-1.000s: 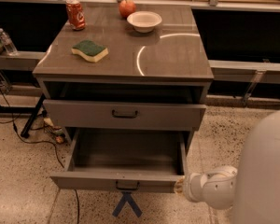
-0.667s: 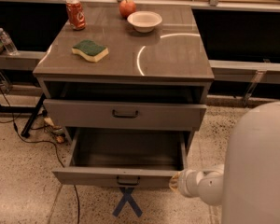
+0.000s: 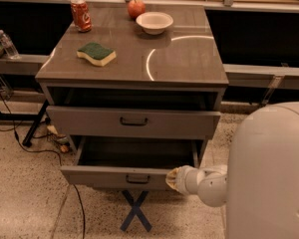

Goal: Close middle drawer

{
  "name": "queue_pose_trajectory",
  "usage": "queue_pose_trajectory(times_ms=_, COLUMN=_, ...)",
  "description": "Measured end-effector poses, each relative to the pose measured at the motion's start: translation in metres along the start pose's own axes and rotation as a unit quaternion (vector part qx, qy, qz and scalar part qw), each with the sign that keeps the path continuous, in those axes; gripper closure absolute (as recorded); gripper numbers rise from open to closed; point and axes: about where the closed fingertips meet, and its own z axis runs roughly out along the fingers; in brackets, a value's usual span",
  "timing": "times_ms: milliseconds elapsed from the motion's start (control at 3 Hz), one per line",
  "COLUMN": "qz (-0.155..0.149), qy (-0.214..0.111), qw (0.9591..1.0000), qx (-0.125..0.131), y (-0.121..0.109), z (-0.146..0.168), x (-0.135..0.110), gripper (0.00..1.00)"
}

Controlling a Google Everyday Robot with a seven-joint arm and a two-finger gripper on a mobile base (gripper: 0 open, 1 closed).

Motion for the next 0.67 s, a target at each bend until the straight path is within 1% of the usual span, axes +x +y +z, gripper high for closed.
queue_pose_trajectory(times_ms=333, qz=-0.022, qy=-0.022, qw=0.9991, qx=0.030, y=-0.029, z=0.018, x=-0.026, gripper=1.00)
queue_pose_trajectory(times_ms=667, qz=-0.027, qy=-0.029, qw=0.9985, qx=0.039, y=-0.038, z=0.030, x=-0.034, gripper=1.00)
